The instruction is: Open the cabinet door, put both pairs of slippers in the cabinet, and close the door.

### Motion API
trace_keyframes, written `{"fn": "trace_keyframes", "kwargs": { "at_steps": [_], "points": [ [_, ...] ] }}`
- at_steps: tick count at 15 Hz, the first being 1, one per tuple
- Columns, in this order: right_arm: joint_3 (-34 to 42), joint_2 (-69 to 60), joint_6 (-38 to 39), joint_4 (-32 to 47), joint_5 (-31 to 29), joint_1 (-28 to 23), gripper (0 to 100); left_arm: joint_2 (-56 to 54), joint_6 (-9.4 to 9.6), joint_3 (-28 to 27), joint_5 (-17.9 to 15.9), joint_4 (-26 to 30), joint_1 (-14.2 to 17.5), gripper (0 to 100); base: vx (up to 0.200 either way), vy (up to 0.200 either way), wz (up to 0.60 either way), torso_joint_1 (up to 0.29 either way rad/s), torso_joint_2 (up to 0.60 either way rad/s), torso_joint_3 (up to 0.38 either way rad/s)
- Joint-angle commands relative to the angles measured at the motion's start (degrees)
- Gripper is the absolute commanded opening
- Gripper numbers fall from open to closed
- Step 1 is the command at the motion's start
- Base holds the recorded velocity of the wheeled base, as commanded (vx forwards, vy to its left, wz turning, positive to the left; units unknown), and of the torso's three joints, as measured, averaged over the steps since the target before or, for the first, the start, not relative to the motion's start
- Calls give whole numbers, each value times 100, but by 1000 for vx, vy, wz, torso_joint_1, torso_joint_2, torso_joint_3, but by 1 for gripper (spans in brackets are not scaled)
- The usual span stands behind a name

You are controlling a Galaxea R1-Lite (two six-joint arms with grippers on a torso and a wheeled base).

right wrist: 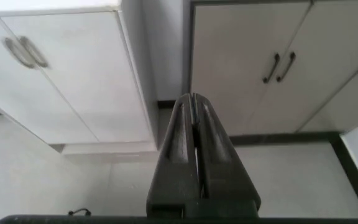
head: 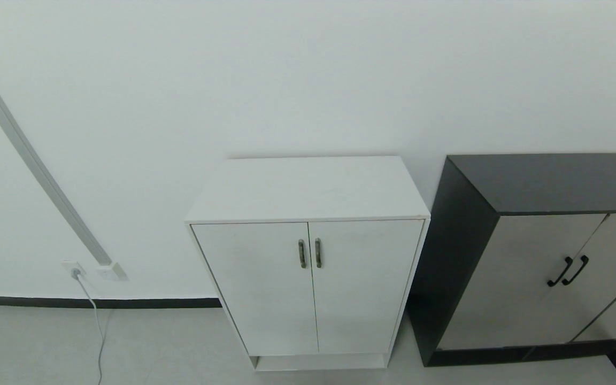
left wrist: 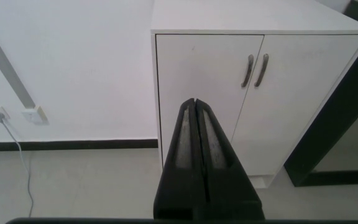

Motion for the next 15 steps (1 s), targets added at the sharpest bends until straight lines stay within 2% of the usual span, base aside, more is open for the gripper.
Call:
{"fn": "trace_keyframes", "kwargs": {
  "at_steps": [1,10,15],
  "points": [
    [346,-601,23,19,19,36,0,7,-1,1,-1,7,4,0,0,0,0,0,0,0],
    [1075,-1356,58,19,63,115,0,7,-1,1,-1,-1,4,0,0,0,0,0,0,0],
    [1189,-1796,41,1,406,748,0,7,-1,1,-1,-1,4,0,0,0,0,0,0,0]
  ]
}}
